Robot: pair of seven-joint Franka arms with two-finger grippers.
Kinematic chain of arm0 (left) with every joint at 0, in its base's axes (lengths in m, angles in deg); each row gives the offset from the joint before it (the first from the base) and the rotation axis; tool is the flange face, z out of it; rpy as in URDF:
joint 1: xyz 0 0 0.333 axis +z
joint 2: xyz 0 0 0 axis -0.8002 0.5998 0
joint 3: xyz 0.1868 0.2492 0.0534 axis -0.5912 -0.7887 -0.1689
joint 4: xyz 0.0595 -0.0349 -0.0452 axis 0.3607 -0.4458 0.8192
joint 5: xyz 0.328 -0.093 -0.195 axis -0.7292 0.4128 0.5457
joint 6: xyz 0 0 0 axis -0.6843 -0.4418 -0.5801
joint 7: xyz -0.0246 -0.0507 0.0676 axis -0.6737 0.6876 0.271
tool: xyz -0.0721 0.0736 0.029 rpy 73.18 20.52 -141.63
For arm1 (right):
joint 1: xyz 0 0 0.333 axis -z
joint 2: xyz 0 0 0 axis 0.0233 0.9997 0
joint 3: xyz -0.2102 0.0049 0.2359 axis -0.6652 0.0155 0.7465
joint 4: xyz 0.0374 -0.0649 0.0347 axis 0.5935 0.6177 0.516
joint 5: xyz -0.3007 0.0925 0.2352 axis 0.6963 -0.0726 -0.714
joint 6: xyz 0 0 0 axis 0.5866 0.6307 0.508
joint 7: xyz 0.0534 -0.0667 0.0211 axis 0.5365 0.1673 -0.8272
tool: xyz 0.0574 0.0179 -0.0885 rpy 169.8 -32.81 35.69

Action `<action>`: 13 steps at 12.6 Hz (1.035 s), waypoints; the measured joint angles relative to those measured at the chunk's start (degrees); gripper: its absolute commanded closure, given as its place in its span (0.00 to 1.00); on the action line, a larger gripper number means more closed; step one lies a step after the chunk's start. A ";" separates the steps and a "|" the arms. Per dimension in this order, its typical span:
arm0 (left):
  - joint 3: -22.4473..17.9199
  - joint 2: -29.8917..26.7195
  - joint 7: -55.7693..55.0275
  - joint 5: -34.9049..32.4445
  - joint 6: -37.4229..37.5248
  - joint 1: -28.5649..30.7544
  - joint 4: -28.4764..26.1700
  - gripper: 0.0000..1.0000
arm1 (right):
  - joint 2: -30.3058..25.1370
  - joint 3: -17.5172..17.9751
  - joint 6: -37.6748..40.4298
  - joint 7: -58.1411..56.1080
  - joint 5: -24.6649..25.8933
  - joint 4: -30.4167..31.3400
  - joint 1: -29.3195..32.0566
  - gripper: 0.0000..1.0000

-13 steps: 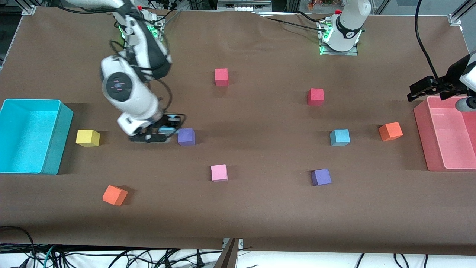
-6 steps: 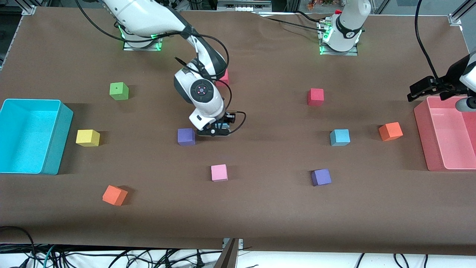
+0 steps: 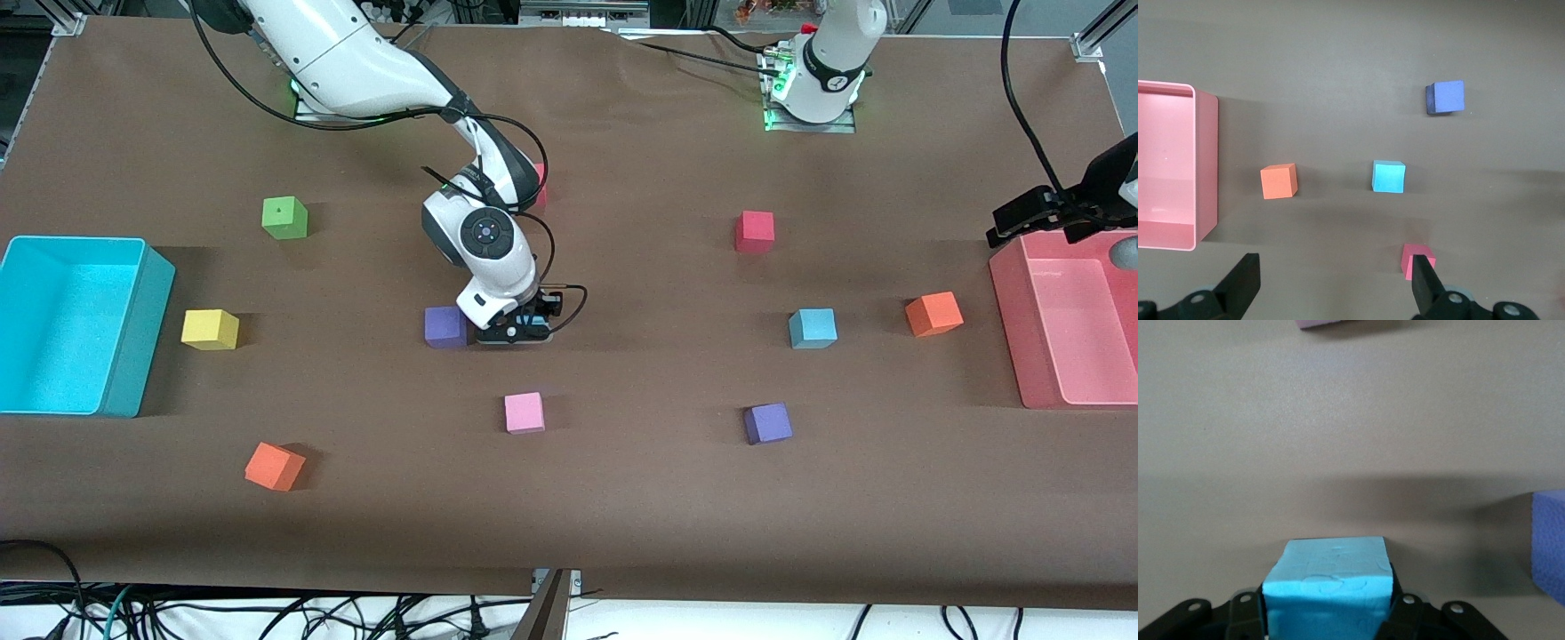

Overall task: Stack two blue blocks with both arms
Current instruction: 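Carry the light blue cube to the table middle and lower it, then open the right gripper while the left gripper grasps the other light blue cube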

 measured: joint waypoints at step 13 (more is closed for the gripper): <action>1.27 6.61 -2.01 0.00 -33.94 -0.44 -28.99 0.00 | -0.17 -0.43 -1.04 -0.11 0.26 -3.06 0.00 0.00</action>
